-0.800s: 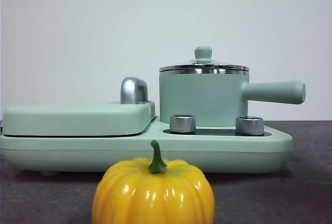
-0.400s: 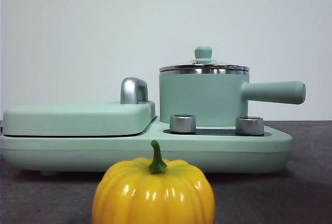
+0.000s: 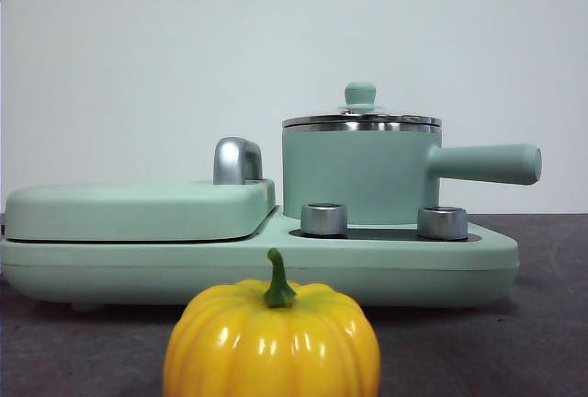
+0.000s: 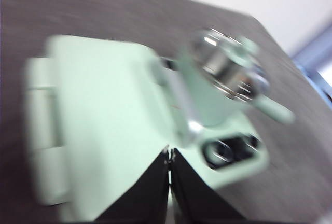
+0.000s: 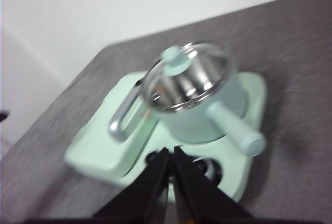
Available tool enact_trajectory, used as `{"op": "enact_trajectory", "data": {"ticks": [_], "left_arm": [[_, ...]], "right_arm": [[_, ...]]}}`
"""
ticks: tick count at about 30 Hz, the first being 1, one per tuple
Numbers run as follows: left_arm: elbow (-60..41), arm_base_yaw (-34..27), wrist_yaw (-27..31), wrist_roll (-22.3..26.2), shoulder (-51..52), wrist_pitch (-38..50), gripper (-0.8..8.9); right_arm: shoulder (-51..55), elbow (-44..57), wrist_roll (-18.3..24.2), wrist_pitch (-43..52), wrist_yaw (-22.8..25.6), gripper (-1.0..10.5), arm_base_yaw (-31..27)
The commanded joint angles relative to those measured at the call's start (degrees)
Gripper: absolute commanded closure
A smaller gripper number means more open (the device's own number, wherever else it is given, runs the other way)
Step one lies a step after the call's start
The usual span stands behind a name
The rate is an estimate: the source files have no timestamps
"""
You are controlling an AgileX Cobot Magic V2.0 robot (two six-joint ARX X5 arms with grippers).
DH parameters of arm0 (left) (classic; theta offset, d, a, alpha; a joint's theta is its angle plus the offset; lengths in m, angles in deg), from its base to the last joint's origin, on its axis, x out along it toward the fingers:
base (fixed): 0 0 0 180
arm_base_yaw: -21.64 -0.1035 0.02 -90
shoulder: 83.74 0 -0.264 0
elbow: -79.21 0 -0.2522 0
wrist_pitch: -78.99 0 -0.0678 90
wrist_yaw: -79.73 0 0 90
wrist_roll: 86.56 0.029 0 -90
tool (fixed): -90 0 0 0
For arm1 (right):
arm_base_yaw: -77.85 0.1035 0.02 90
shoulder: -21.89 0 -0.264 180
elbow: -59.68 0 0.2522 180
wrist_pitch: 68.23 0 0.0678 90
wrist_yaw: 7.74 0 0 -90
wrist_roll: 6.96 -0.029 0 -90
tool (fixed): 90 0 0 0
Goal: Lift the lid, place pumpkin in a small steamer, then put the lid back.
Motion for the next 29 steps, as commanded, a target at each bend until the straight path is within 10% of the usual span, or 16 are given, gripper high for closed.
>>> {"op": "enact_trajectory", "data": {"ticks": [1,14,21,29], "left_arm": [[3.5,1.2,-5.5,5.0,-4.2,-0.5,8.06],[6.6,3.8,-9.5,6.3,-11.1,1.8,7.98],[6.5,3.8,-9.4,6.4,-11.4,2.8,4.31],[6.6,4.8,-9.2,0.5,-13.1,13.0,3.96]], "right_arm": [[-3.8,-4.3,7.7,-2.4,-2.6,9.3,0.0],[-10.4,-9.3,14.1,-4.2,-5.1,8.9,0.0],[-10.4,-9.3,14.1,-4.2,-4.8,5.5,0.0],[-10.4,-9.3,14.0,-4.2,-4.9,5.1,0.0]]}}
